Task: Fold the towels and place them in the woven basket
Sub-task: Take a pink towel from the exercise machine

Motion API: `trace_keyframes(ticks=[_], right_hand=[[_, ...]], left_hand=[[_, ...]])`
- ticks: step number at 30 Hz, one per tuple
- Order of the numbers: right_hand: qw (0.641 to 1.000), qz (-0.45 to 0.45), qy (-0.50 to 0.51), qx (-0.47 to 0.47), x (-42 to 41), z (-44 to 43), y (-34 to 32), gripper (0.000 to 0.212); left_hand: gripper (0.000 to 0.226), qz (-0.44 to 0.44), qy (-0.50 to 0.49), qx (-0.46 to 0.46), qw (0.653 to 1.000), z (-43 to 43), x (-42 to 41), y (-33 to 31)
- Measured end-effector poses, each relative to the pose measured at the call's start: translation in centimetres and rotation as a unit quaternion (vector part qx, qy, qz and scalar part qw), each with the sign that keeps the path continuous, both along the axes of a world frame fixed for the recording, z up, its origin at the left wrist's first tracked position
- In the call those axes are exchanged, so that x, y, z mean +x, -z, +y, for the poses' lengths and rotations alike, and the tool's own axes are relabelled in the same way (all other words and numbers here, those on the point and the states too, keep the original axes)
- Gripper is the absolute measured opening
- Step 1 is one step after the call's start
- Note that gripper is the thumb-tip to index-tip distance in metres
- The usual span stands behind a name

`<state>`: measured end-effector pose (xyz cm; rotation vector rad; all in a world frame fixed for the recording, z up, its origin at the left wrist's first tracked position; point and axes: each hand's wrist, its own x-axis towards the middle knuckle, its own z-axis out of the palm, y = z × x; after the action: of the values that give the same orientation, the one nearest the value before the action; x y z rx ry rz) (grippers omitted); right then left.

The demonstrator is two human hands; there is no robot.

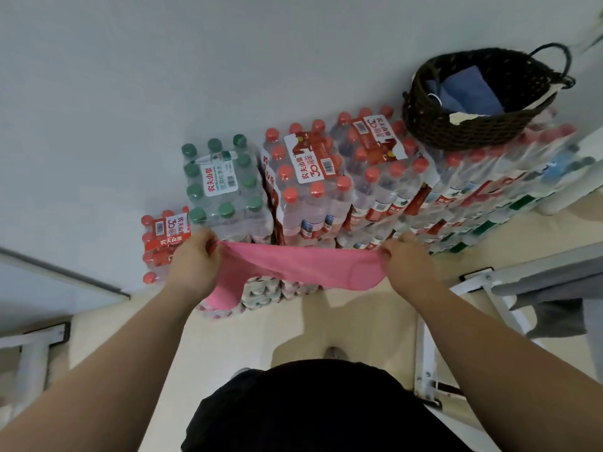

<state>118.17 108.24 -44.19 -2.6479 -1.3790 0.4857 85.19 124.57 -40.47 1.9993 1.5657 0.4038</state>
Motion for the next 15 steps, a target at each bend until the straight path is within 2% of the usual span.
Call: trace_keyframes(ticks=[4, 9, 15], right_hand=[[1.000, -0.019, -0.014, 0.013, 3.2, 0.0, -0.8, 0.022], [0.987, 0.043, 0.037, 0.151, 4.8, 2.1, -2.2, 0.020], [0.922, 0.164, 0.140, 0.321, 5.5, 7.2, -4.8, 0.017]], left_hand=[[0.010, 0.016, -0.044, -0.018, 0.999, -0.8, 2.5, -0.1], [0.005, -0.059, -0.148, -0.011, 0.987, -0.6, 4.5, -0.5], [0.005, -0.134, -0.206, 0.010, 0.969, 2.3, 6.9, -2.8]])
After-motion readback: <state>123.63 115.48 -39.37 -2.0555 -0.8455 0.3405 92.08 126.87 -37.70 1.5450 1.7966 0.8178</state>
